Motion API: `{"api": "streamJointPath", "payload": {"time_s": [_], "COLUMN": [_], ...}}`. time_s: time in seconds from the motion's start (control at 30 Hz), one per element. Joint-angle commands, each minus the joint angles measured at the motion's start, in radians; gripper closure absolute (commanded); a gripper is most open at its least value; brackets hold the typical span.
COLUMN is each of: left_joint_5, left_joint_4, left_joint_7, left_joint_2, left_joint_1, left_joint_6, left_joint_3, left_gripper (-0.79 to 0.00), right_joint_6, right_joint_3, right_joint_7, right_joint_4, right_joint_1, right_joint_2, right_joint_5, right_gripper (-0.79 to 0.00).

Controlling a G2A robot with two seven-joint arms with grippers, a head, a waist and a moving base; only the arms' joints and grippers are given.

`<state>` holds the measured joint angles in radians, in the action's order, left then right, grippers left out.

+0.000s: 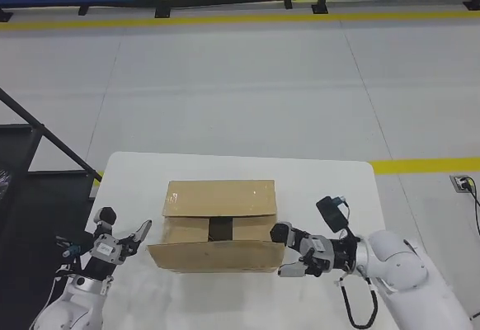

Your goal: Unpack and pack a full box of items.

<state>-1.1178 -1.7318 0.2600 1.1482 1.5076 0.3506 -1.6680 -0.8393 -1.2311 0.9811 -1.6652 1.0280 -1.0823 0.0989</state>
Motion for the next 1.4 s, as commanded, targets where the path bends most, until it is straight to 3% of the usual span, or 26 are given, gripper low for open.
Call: {"api": "streamJointPath", "payload": {"time_s": [0.0, 0.27, 0.43, 0.57, 0.83, 1.0, 1.37], "left_joint_5": [0.000, -0.141, -0.280, -0.416, -0.540, -0.580, -0.587], "left_joint_4": [-0.012, -0.046, -0.059, -0.058, -0.010, 0.007, 0.012], "left_joint_7": [0.002, 0.019, 0.025, 0.034, 0.055, 0.054, 0.056], "left_joint_2": [0.001, -0.014, -0.035, -0.048, -0.057, -0.060, -0.062], "left_joint_1": [0.005, 0.050, 0.076, 0.096, 0.091, 0.086, 0.086], "left_joint_6": [0.001, 0.159, 0.321, 0.385, 0.376, 0.352, 0.341], "left_joint_3": [0.003, -0.020, -0.069, -0.085, -0.038, -0.015, -0.011], "left_gripper": [-0.785, -0.785, -0.785, -0.785, -0.785, -0.785, -0.785], "right_joint_6": [-0.023, -0.170, -0.173, -0.167, -0.009, 0.213, 0.213], "right_joint_3": [0.011, 0.085, 0.127, 0.153, 0.199, 0.201, 0.201], "right_joint_7": [-0.023, -0.170, -0.173, -0.175, -0.211, -0.307, -0.307], "right_joint_4": [-0.037, -0.091, -0.096, -0.050, -0.037, -0.032, -0.032], "right_joint_1": [0.020, 0.096, 0.113, 0.100, 0.022, -0.037, -0.037], "right_joint_2": [0.022, 0.125, 0.168, 0.178, 0.163, 0.144, 0.144], "right_joint_5": [-0.021, -0.210, -0.267, -0.262, -0.190, -0.078, -0.078], "right_gripper": [-0.785, -0.785, -0.785, -0.785, -0.785, -0.785, -0.785]}}
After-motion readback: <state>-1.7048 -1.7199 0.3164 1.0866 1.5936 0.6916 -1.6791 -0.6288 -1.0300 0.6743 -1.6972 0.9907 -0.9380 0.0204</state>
